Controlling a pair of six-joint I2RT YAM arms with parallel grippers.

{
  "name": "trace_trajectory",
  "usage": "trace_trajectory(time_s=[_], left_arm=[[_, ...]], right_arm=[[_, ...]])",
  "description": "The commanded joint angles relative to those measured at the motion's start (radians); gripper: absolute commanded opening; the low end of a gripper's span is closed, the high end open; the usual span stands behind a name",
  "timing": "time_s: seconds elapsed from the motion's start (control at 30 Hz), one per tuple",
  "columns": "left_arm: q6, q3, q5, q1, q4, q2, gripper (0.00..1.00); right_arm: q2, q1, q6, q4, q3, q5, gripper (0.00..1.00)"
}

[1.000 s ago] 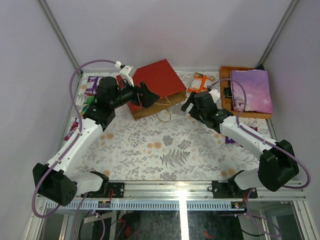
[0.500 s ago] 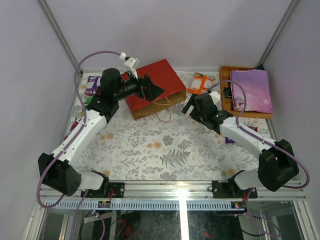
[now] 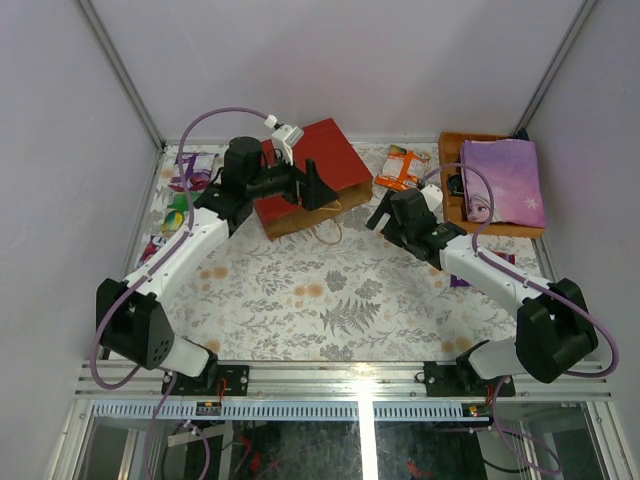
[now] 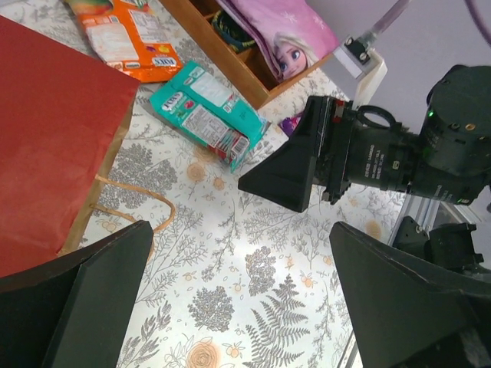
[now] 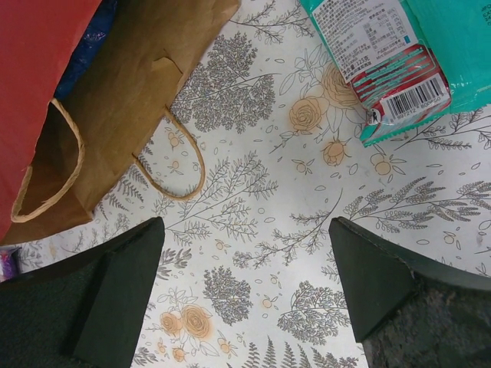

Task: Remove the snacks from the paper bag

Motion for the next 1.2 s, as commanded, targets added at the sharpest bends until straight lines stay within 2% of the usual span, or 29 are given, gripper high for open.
trace_trajectory(time_s=[0.0, 0.07, 0.2, 0.27, 0.33, 0.43, 0.5, 0.63, 0.7, 0.83, 1.07, 1.17], left_arm=[[0.069, 0.001, 0.015, -0.029, -0.031, 0.038, 1.00], [0.110, 0.020, -0.029, -0.048, -0.067, 0.038, 1.00], [0.199, -0.016, -0.327, -0.143, -0.027, -0.059, 1.00], [0.246, -0.092, -0.365, -0.164, 0.088, -0.125, 1.00], [0.220, -0.153, -0.428, -0.162, 0.179, -0.167, 1.00], [0.210, -0.154, -0.477, -0.152, 0.147, -0.157, 1.00], [0.228, -0.138, -0.439, -0.151, 0.115, -0.135, 1.00], [0.265, -0.084, -0.222, -0.152, 0.050, -0.094, 1.00], [0.235, -0.061, -0.165, -0.151, 0.031, -0.073, 1.00], [0.075, -0.001, -0.277, -0.153, -0.031, -0.019, 1.00], [0.017, 0.065, -0.232, -0.158, -0.147, 0.122, 1.00], [0.000, 0.159, -0.298, -0.157, -0.268, 0.207, 1.00]], right_arm=[[-0.019, -0.012, -0.002, 0.037, -0.006, 0.019, 0.97], [-0.022, -0.014, -0.004, 0.035, -0.007, 0.017, 0.97], [-0.029, -0.019, -0.007, 0.041, -0.017, 0.022, 0.97], [-0.032, -0.024, -0.007, 0.046, -0.024, 0.019, 0.97], [-0.031, -0.027, -0.007, 0.049, -0.027, 0.012, 0.97], [-0.032, -0.032, -0.008, 0.052, -0.033, 0.005, 0.97], [-0.035, -0.035, -0.010, 0.056, -0.040, 0.004, 0.97], [-0.037, -0.047, -0.011, 0.059, -0.049, -0.002, 0.97], [-0.037, -0.050, -0.010, 0.062, -0.051, -0.008, 0.96], [-0.037, -0.057, -0.008, 0.069, -0.058, -0.018, 0.96], [-0.039, -0.066, -0.007, 0.076, -0.068, -0.032, 0.96], [-0.044, -0.073, -0.010, 0.080, -0.074, -0.030, 0.96]])
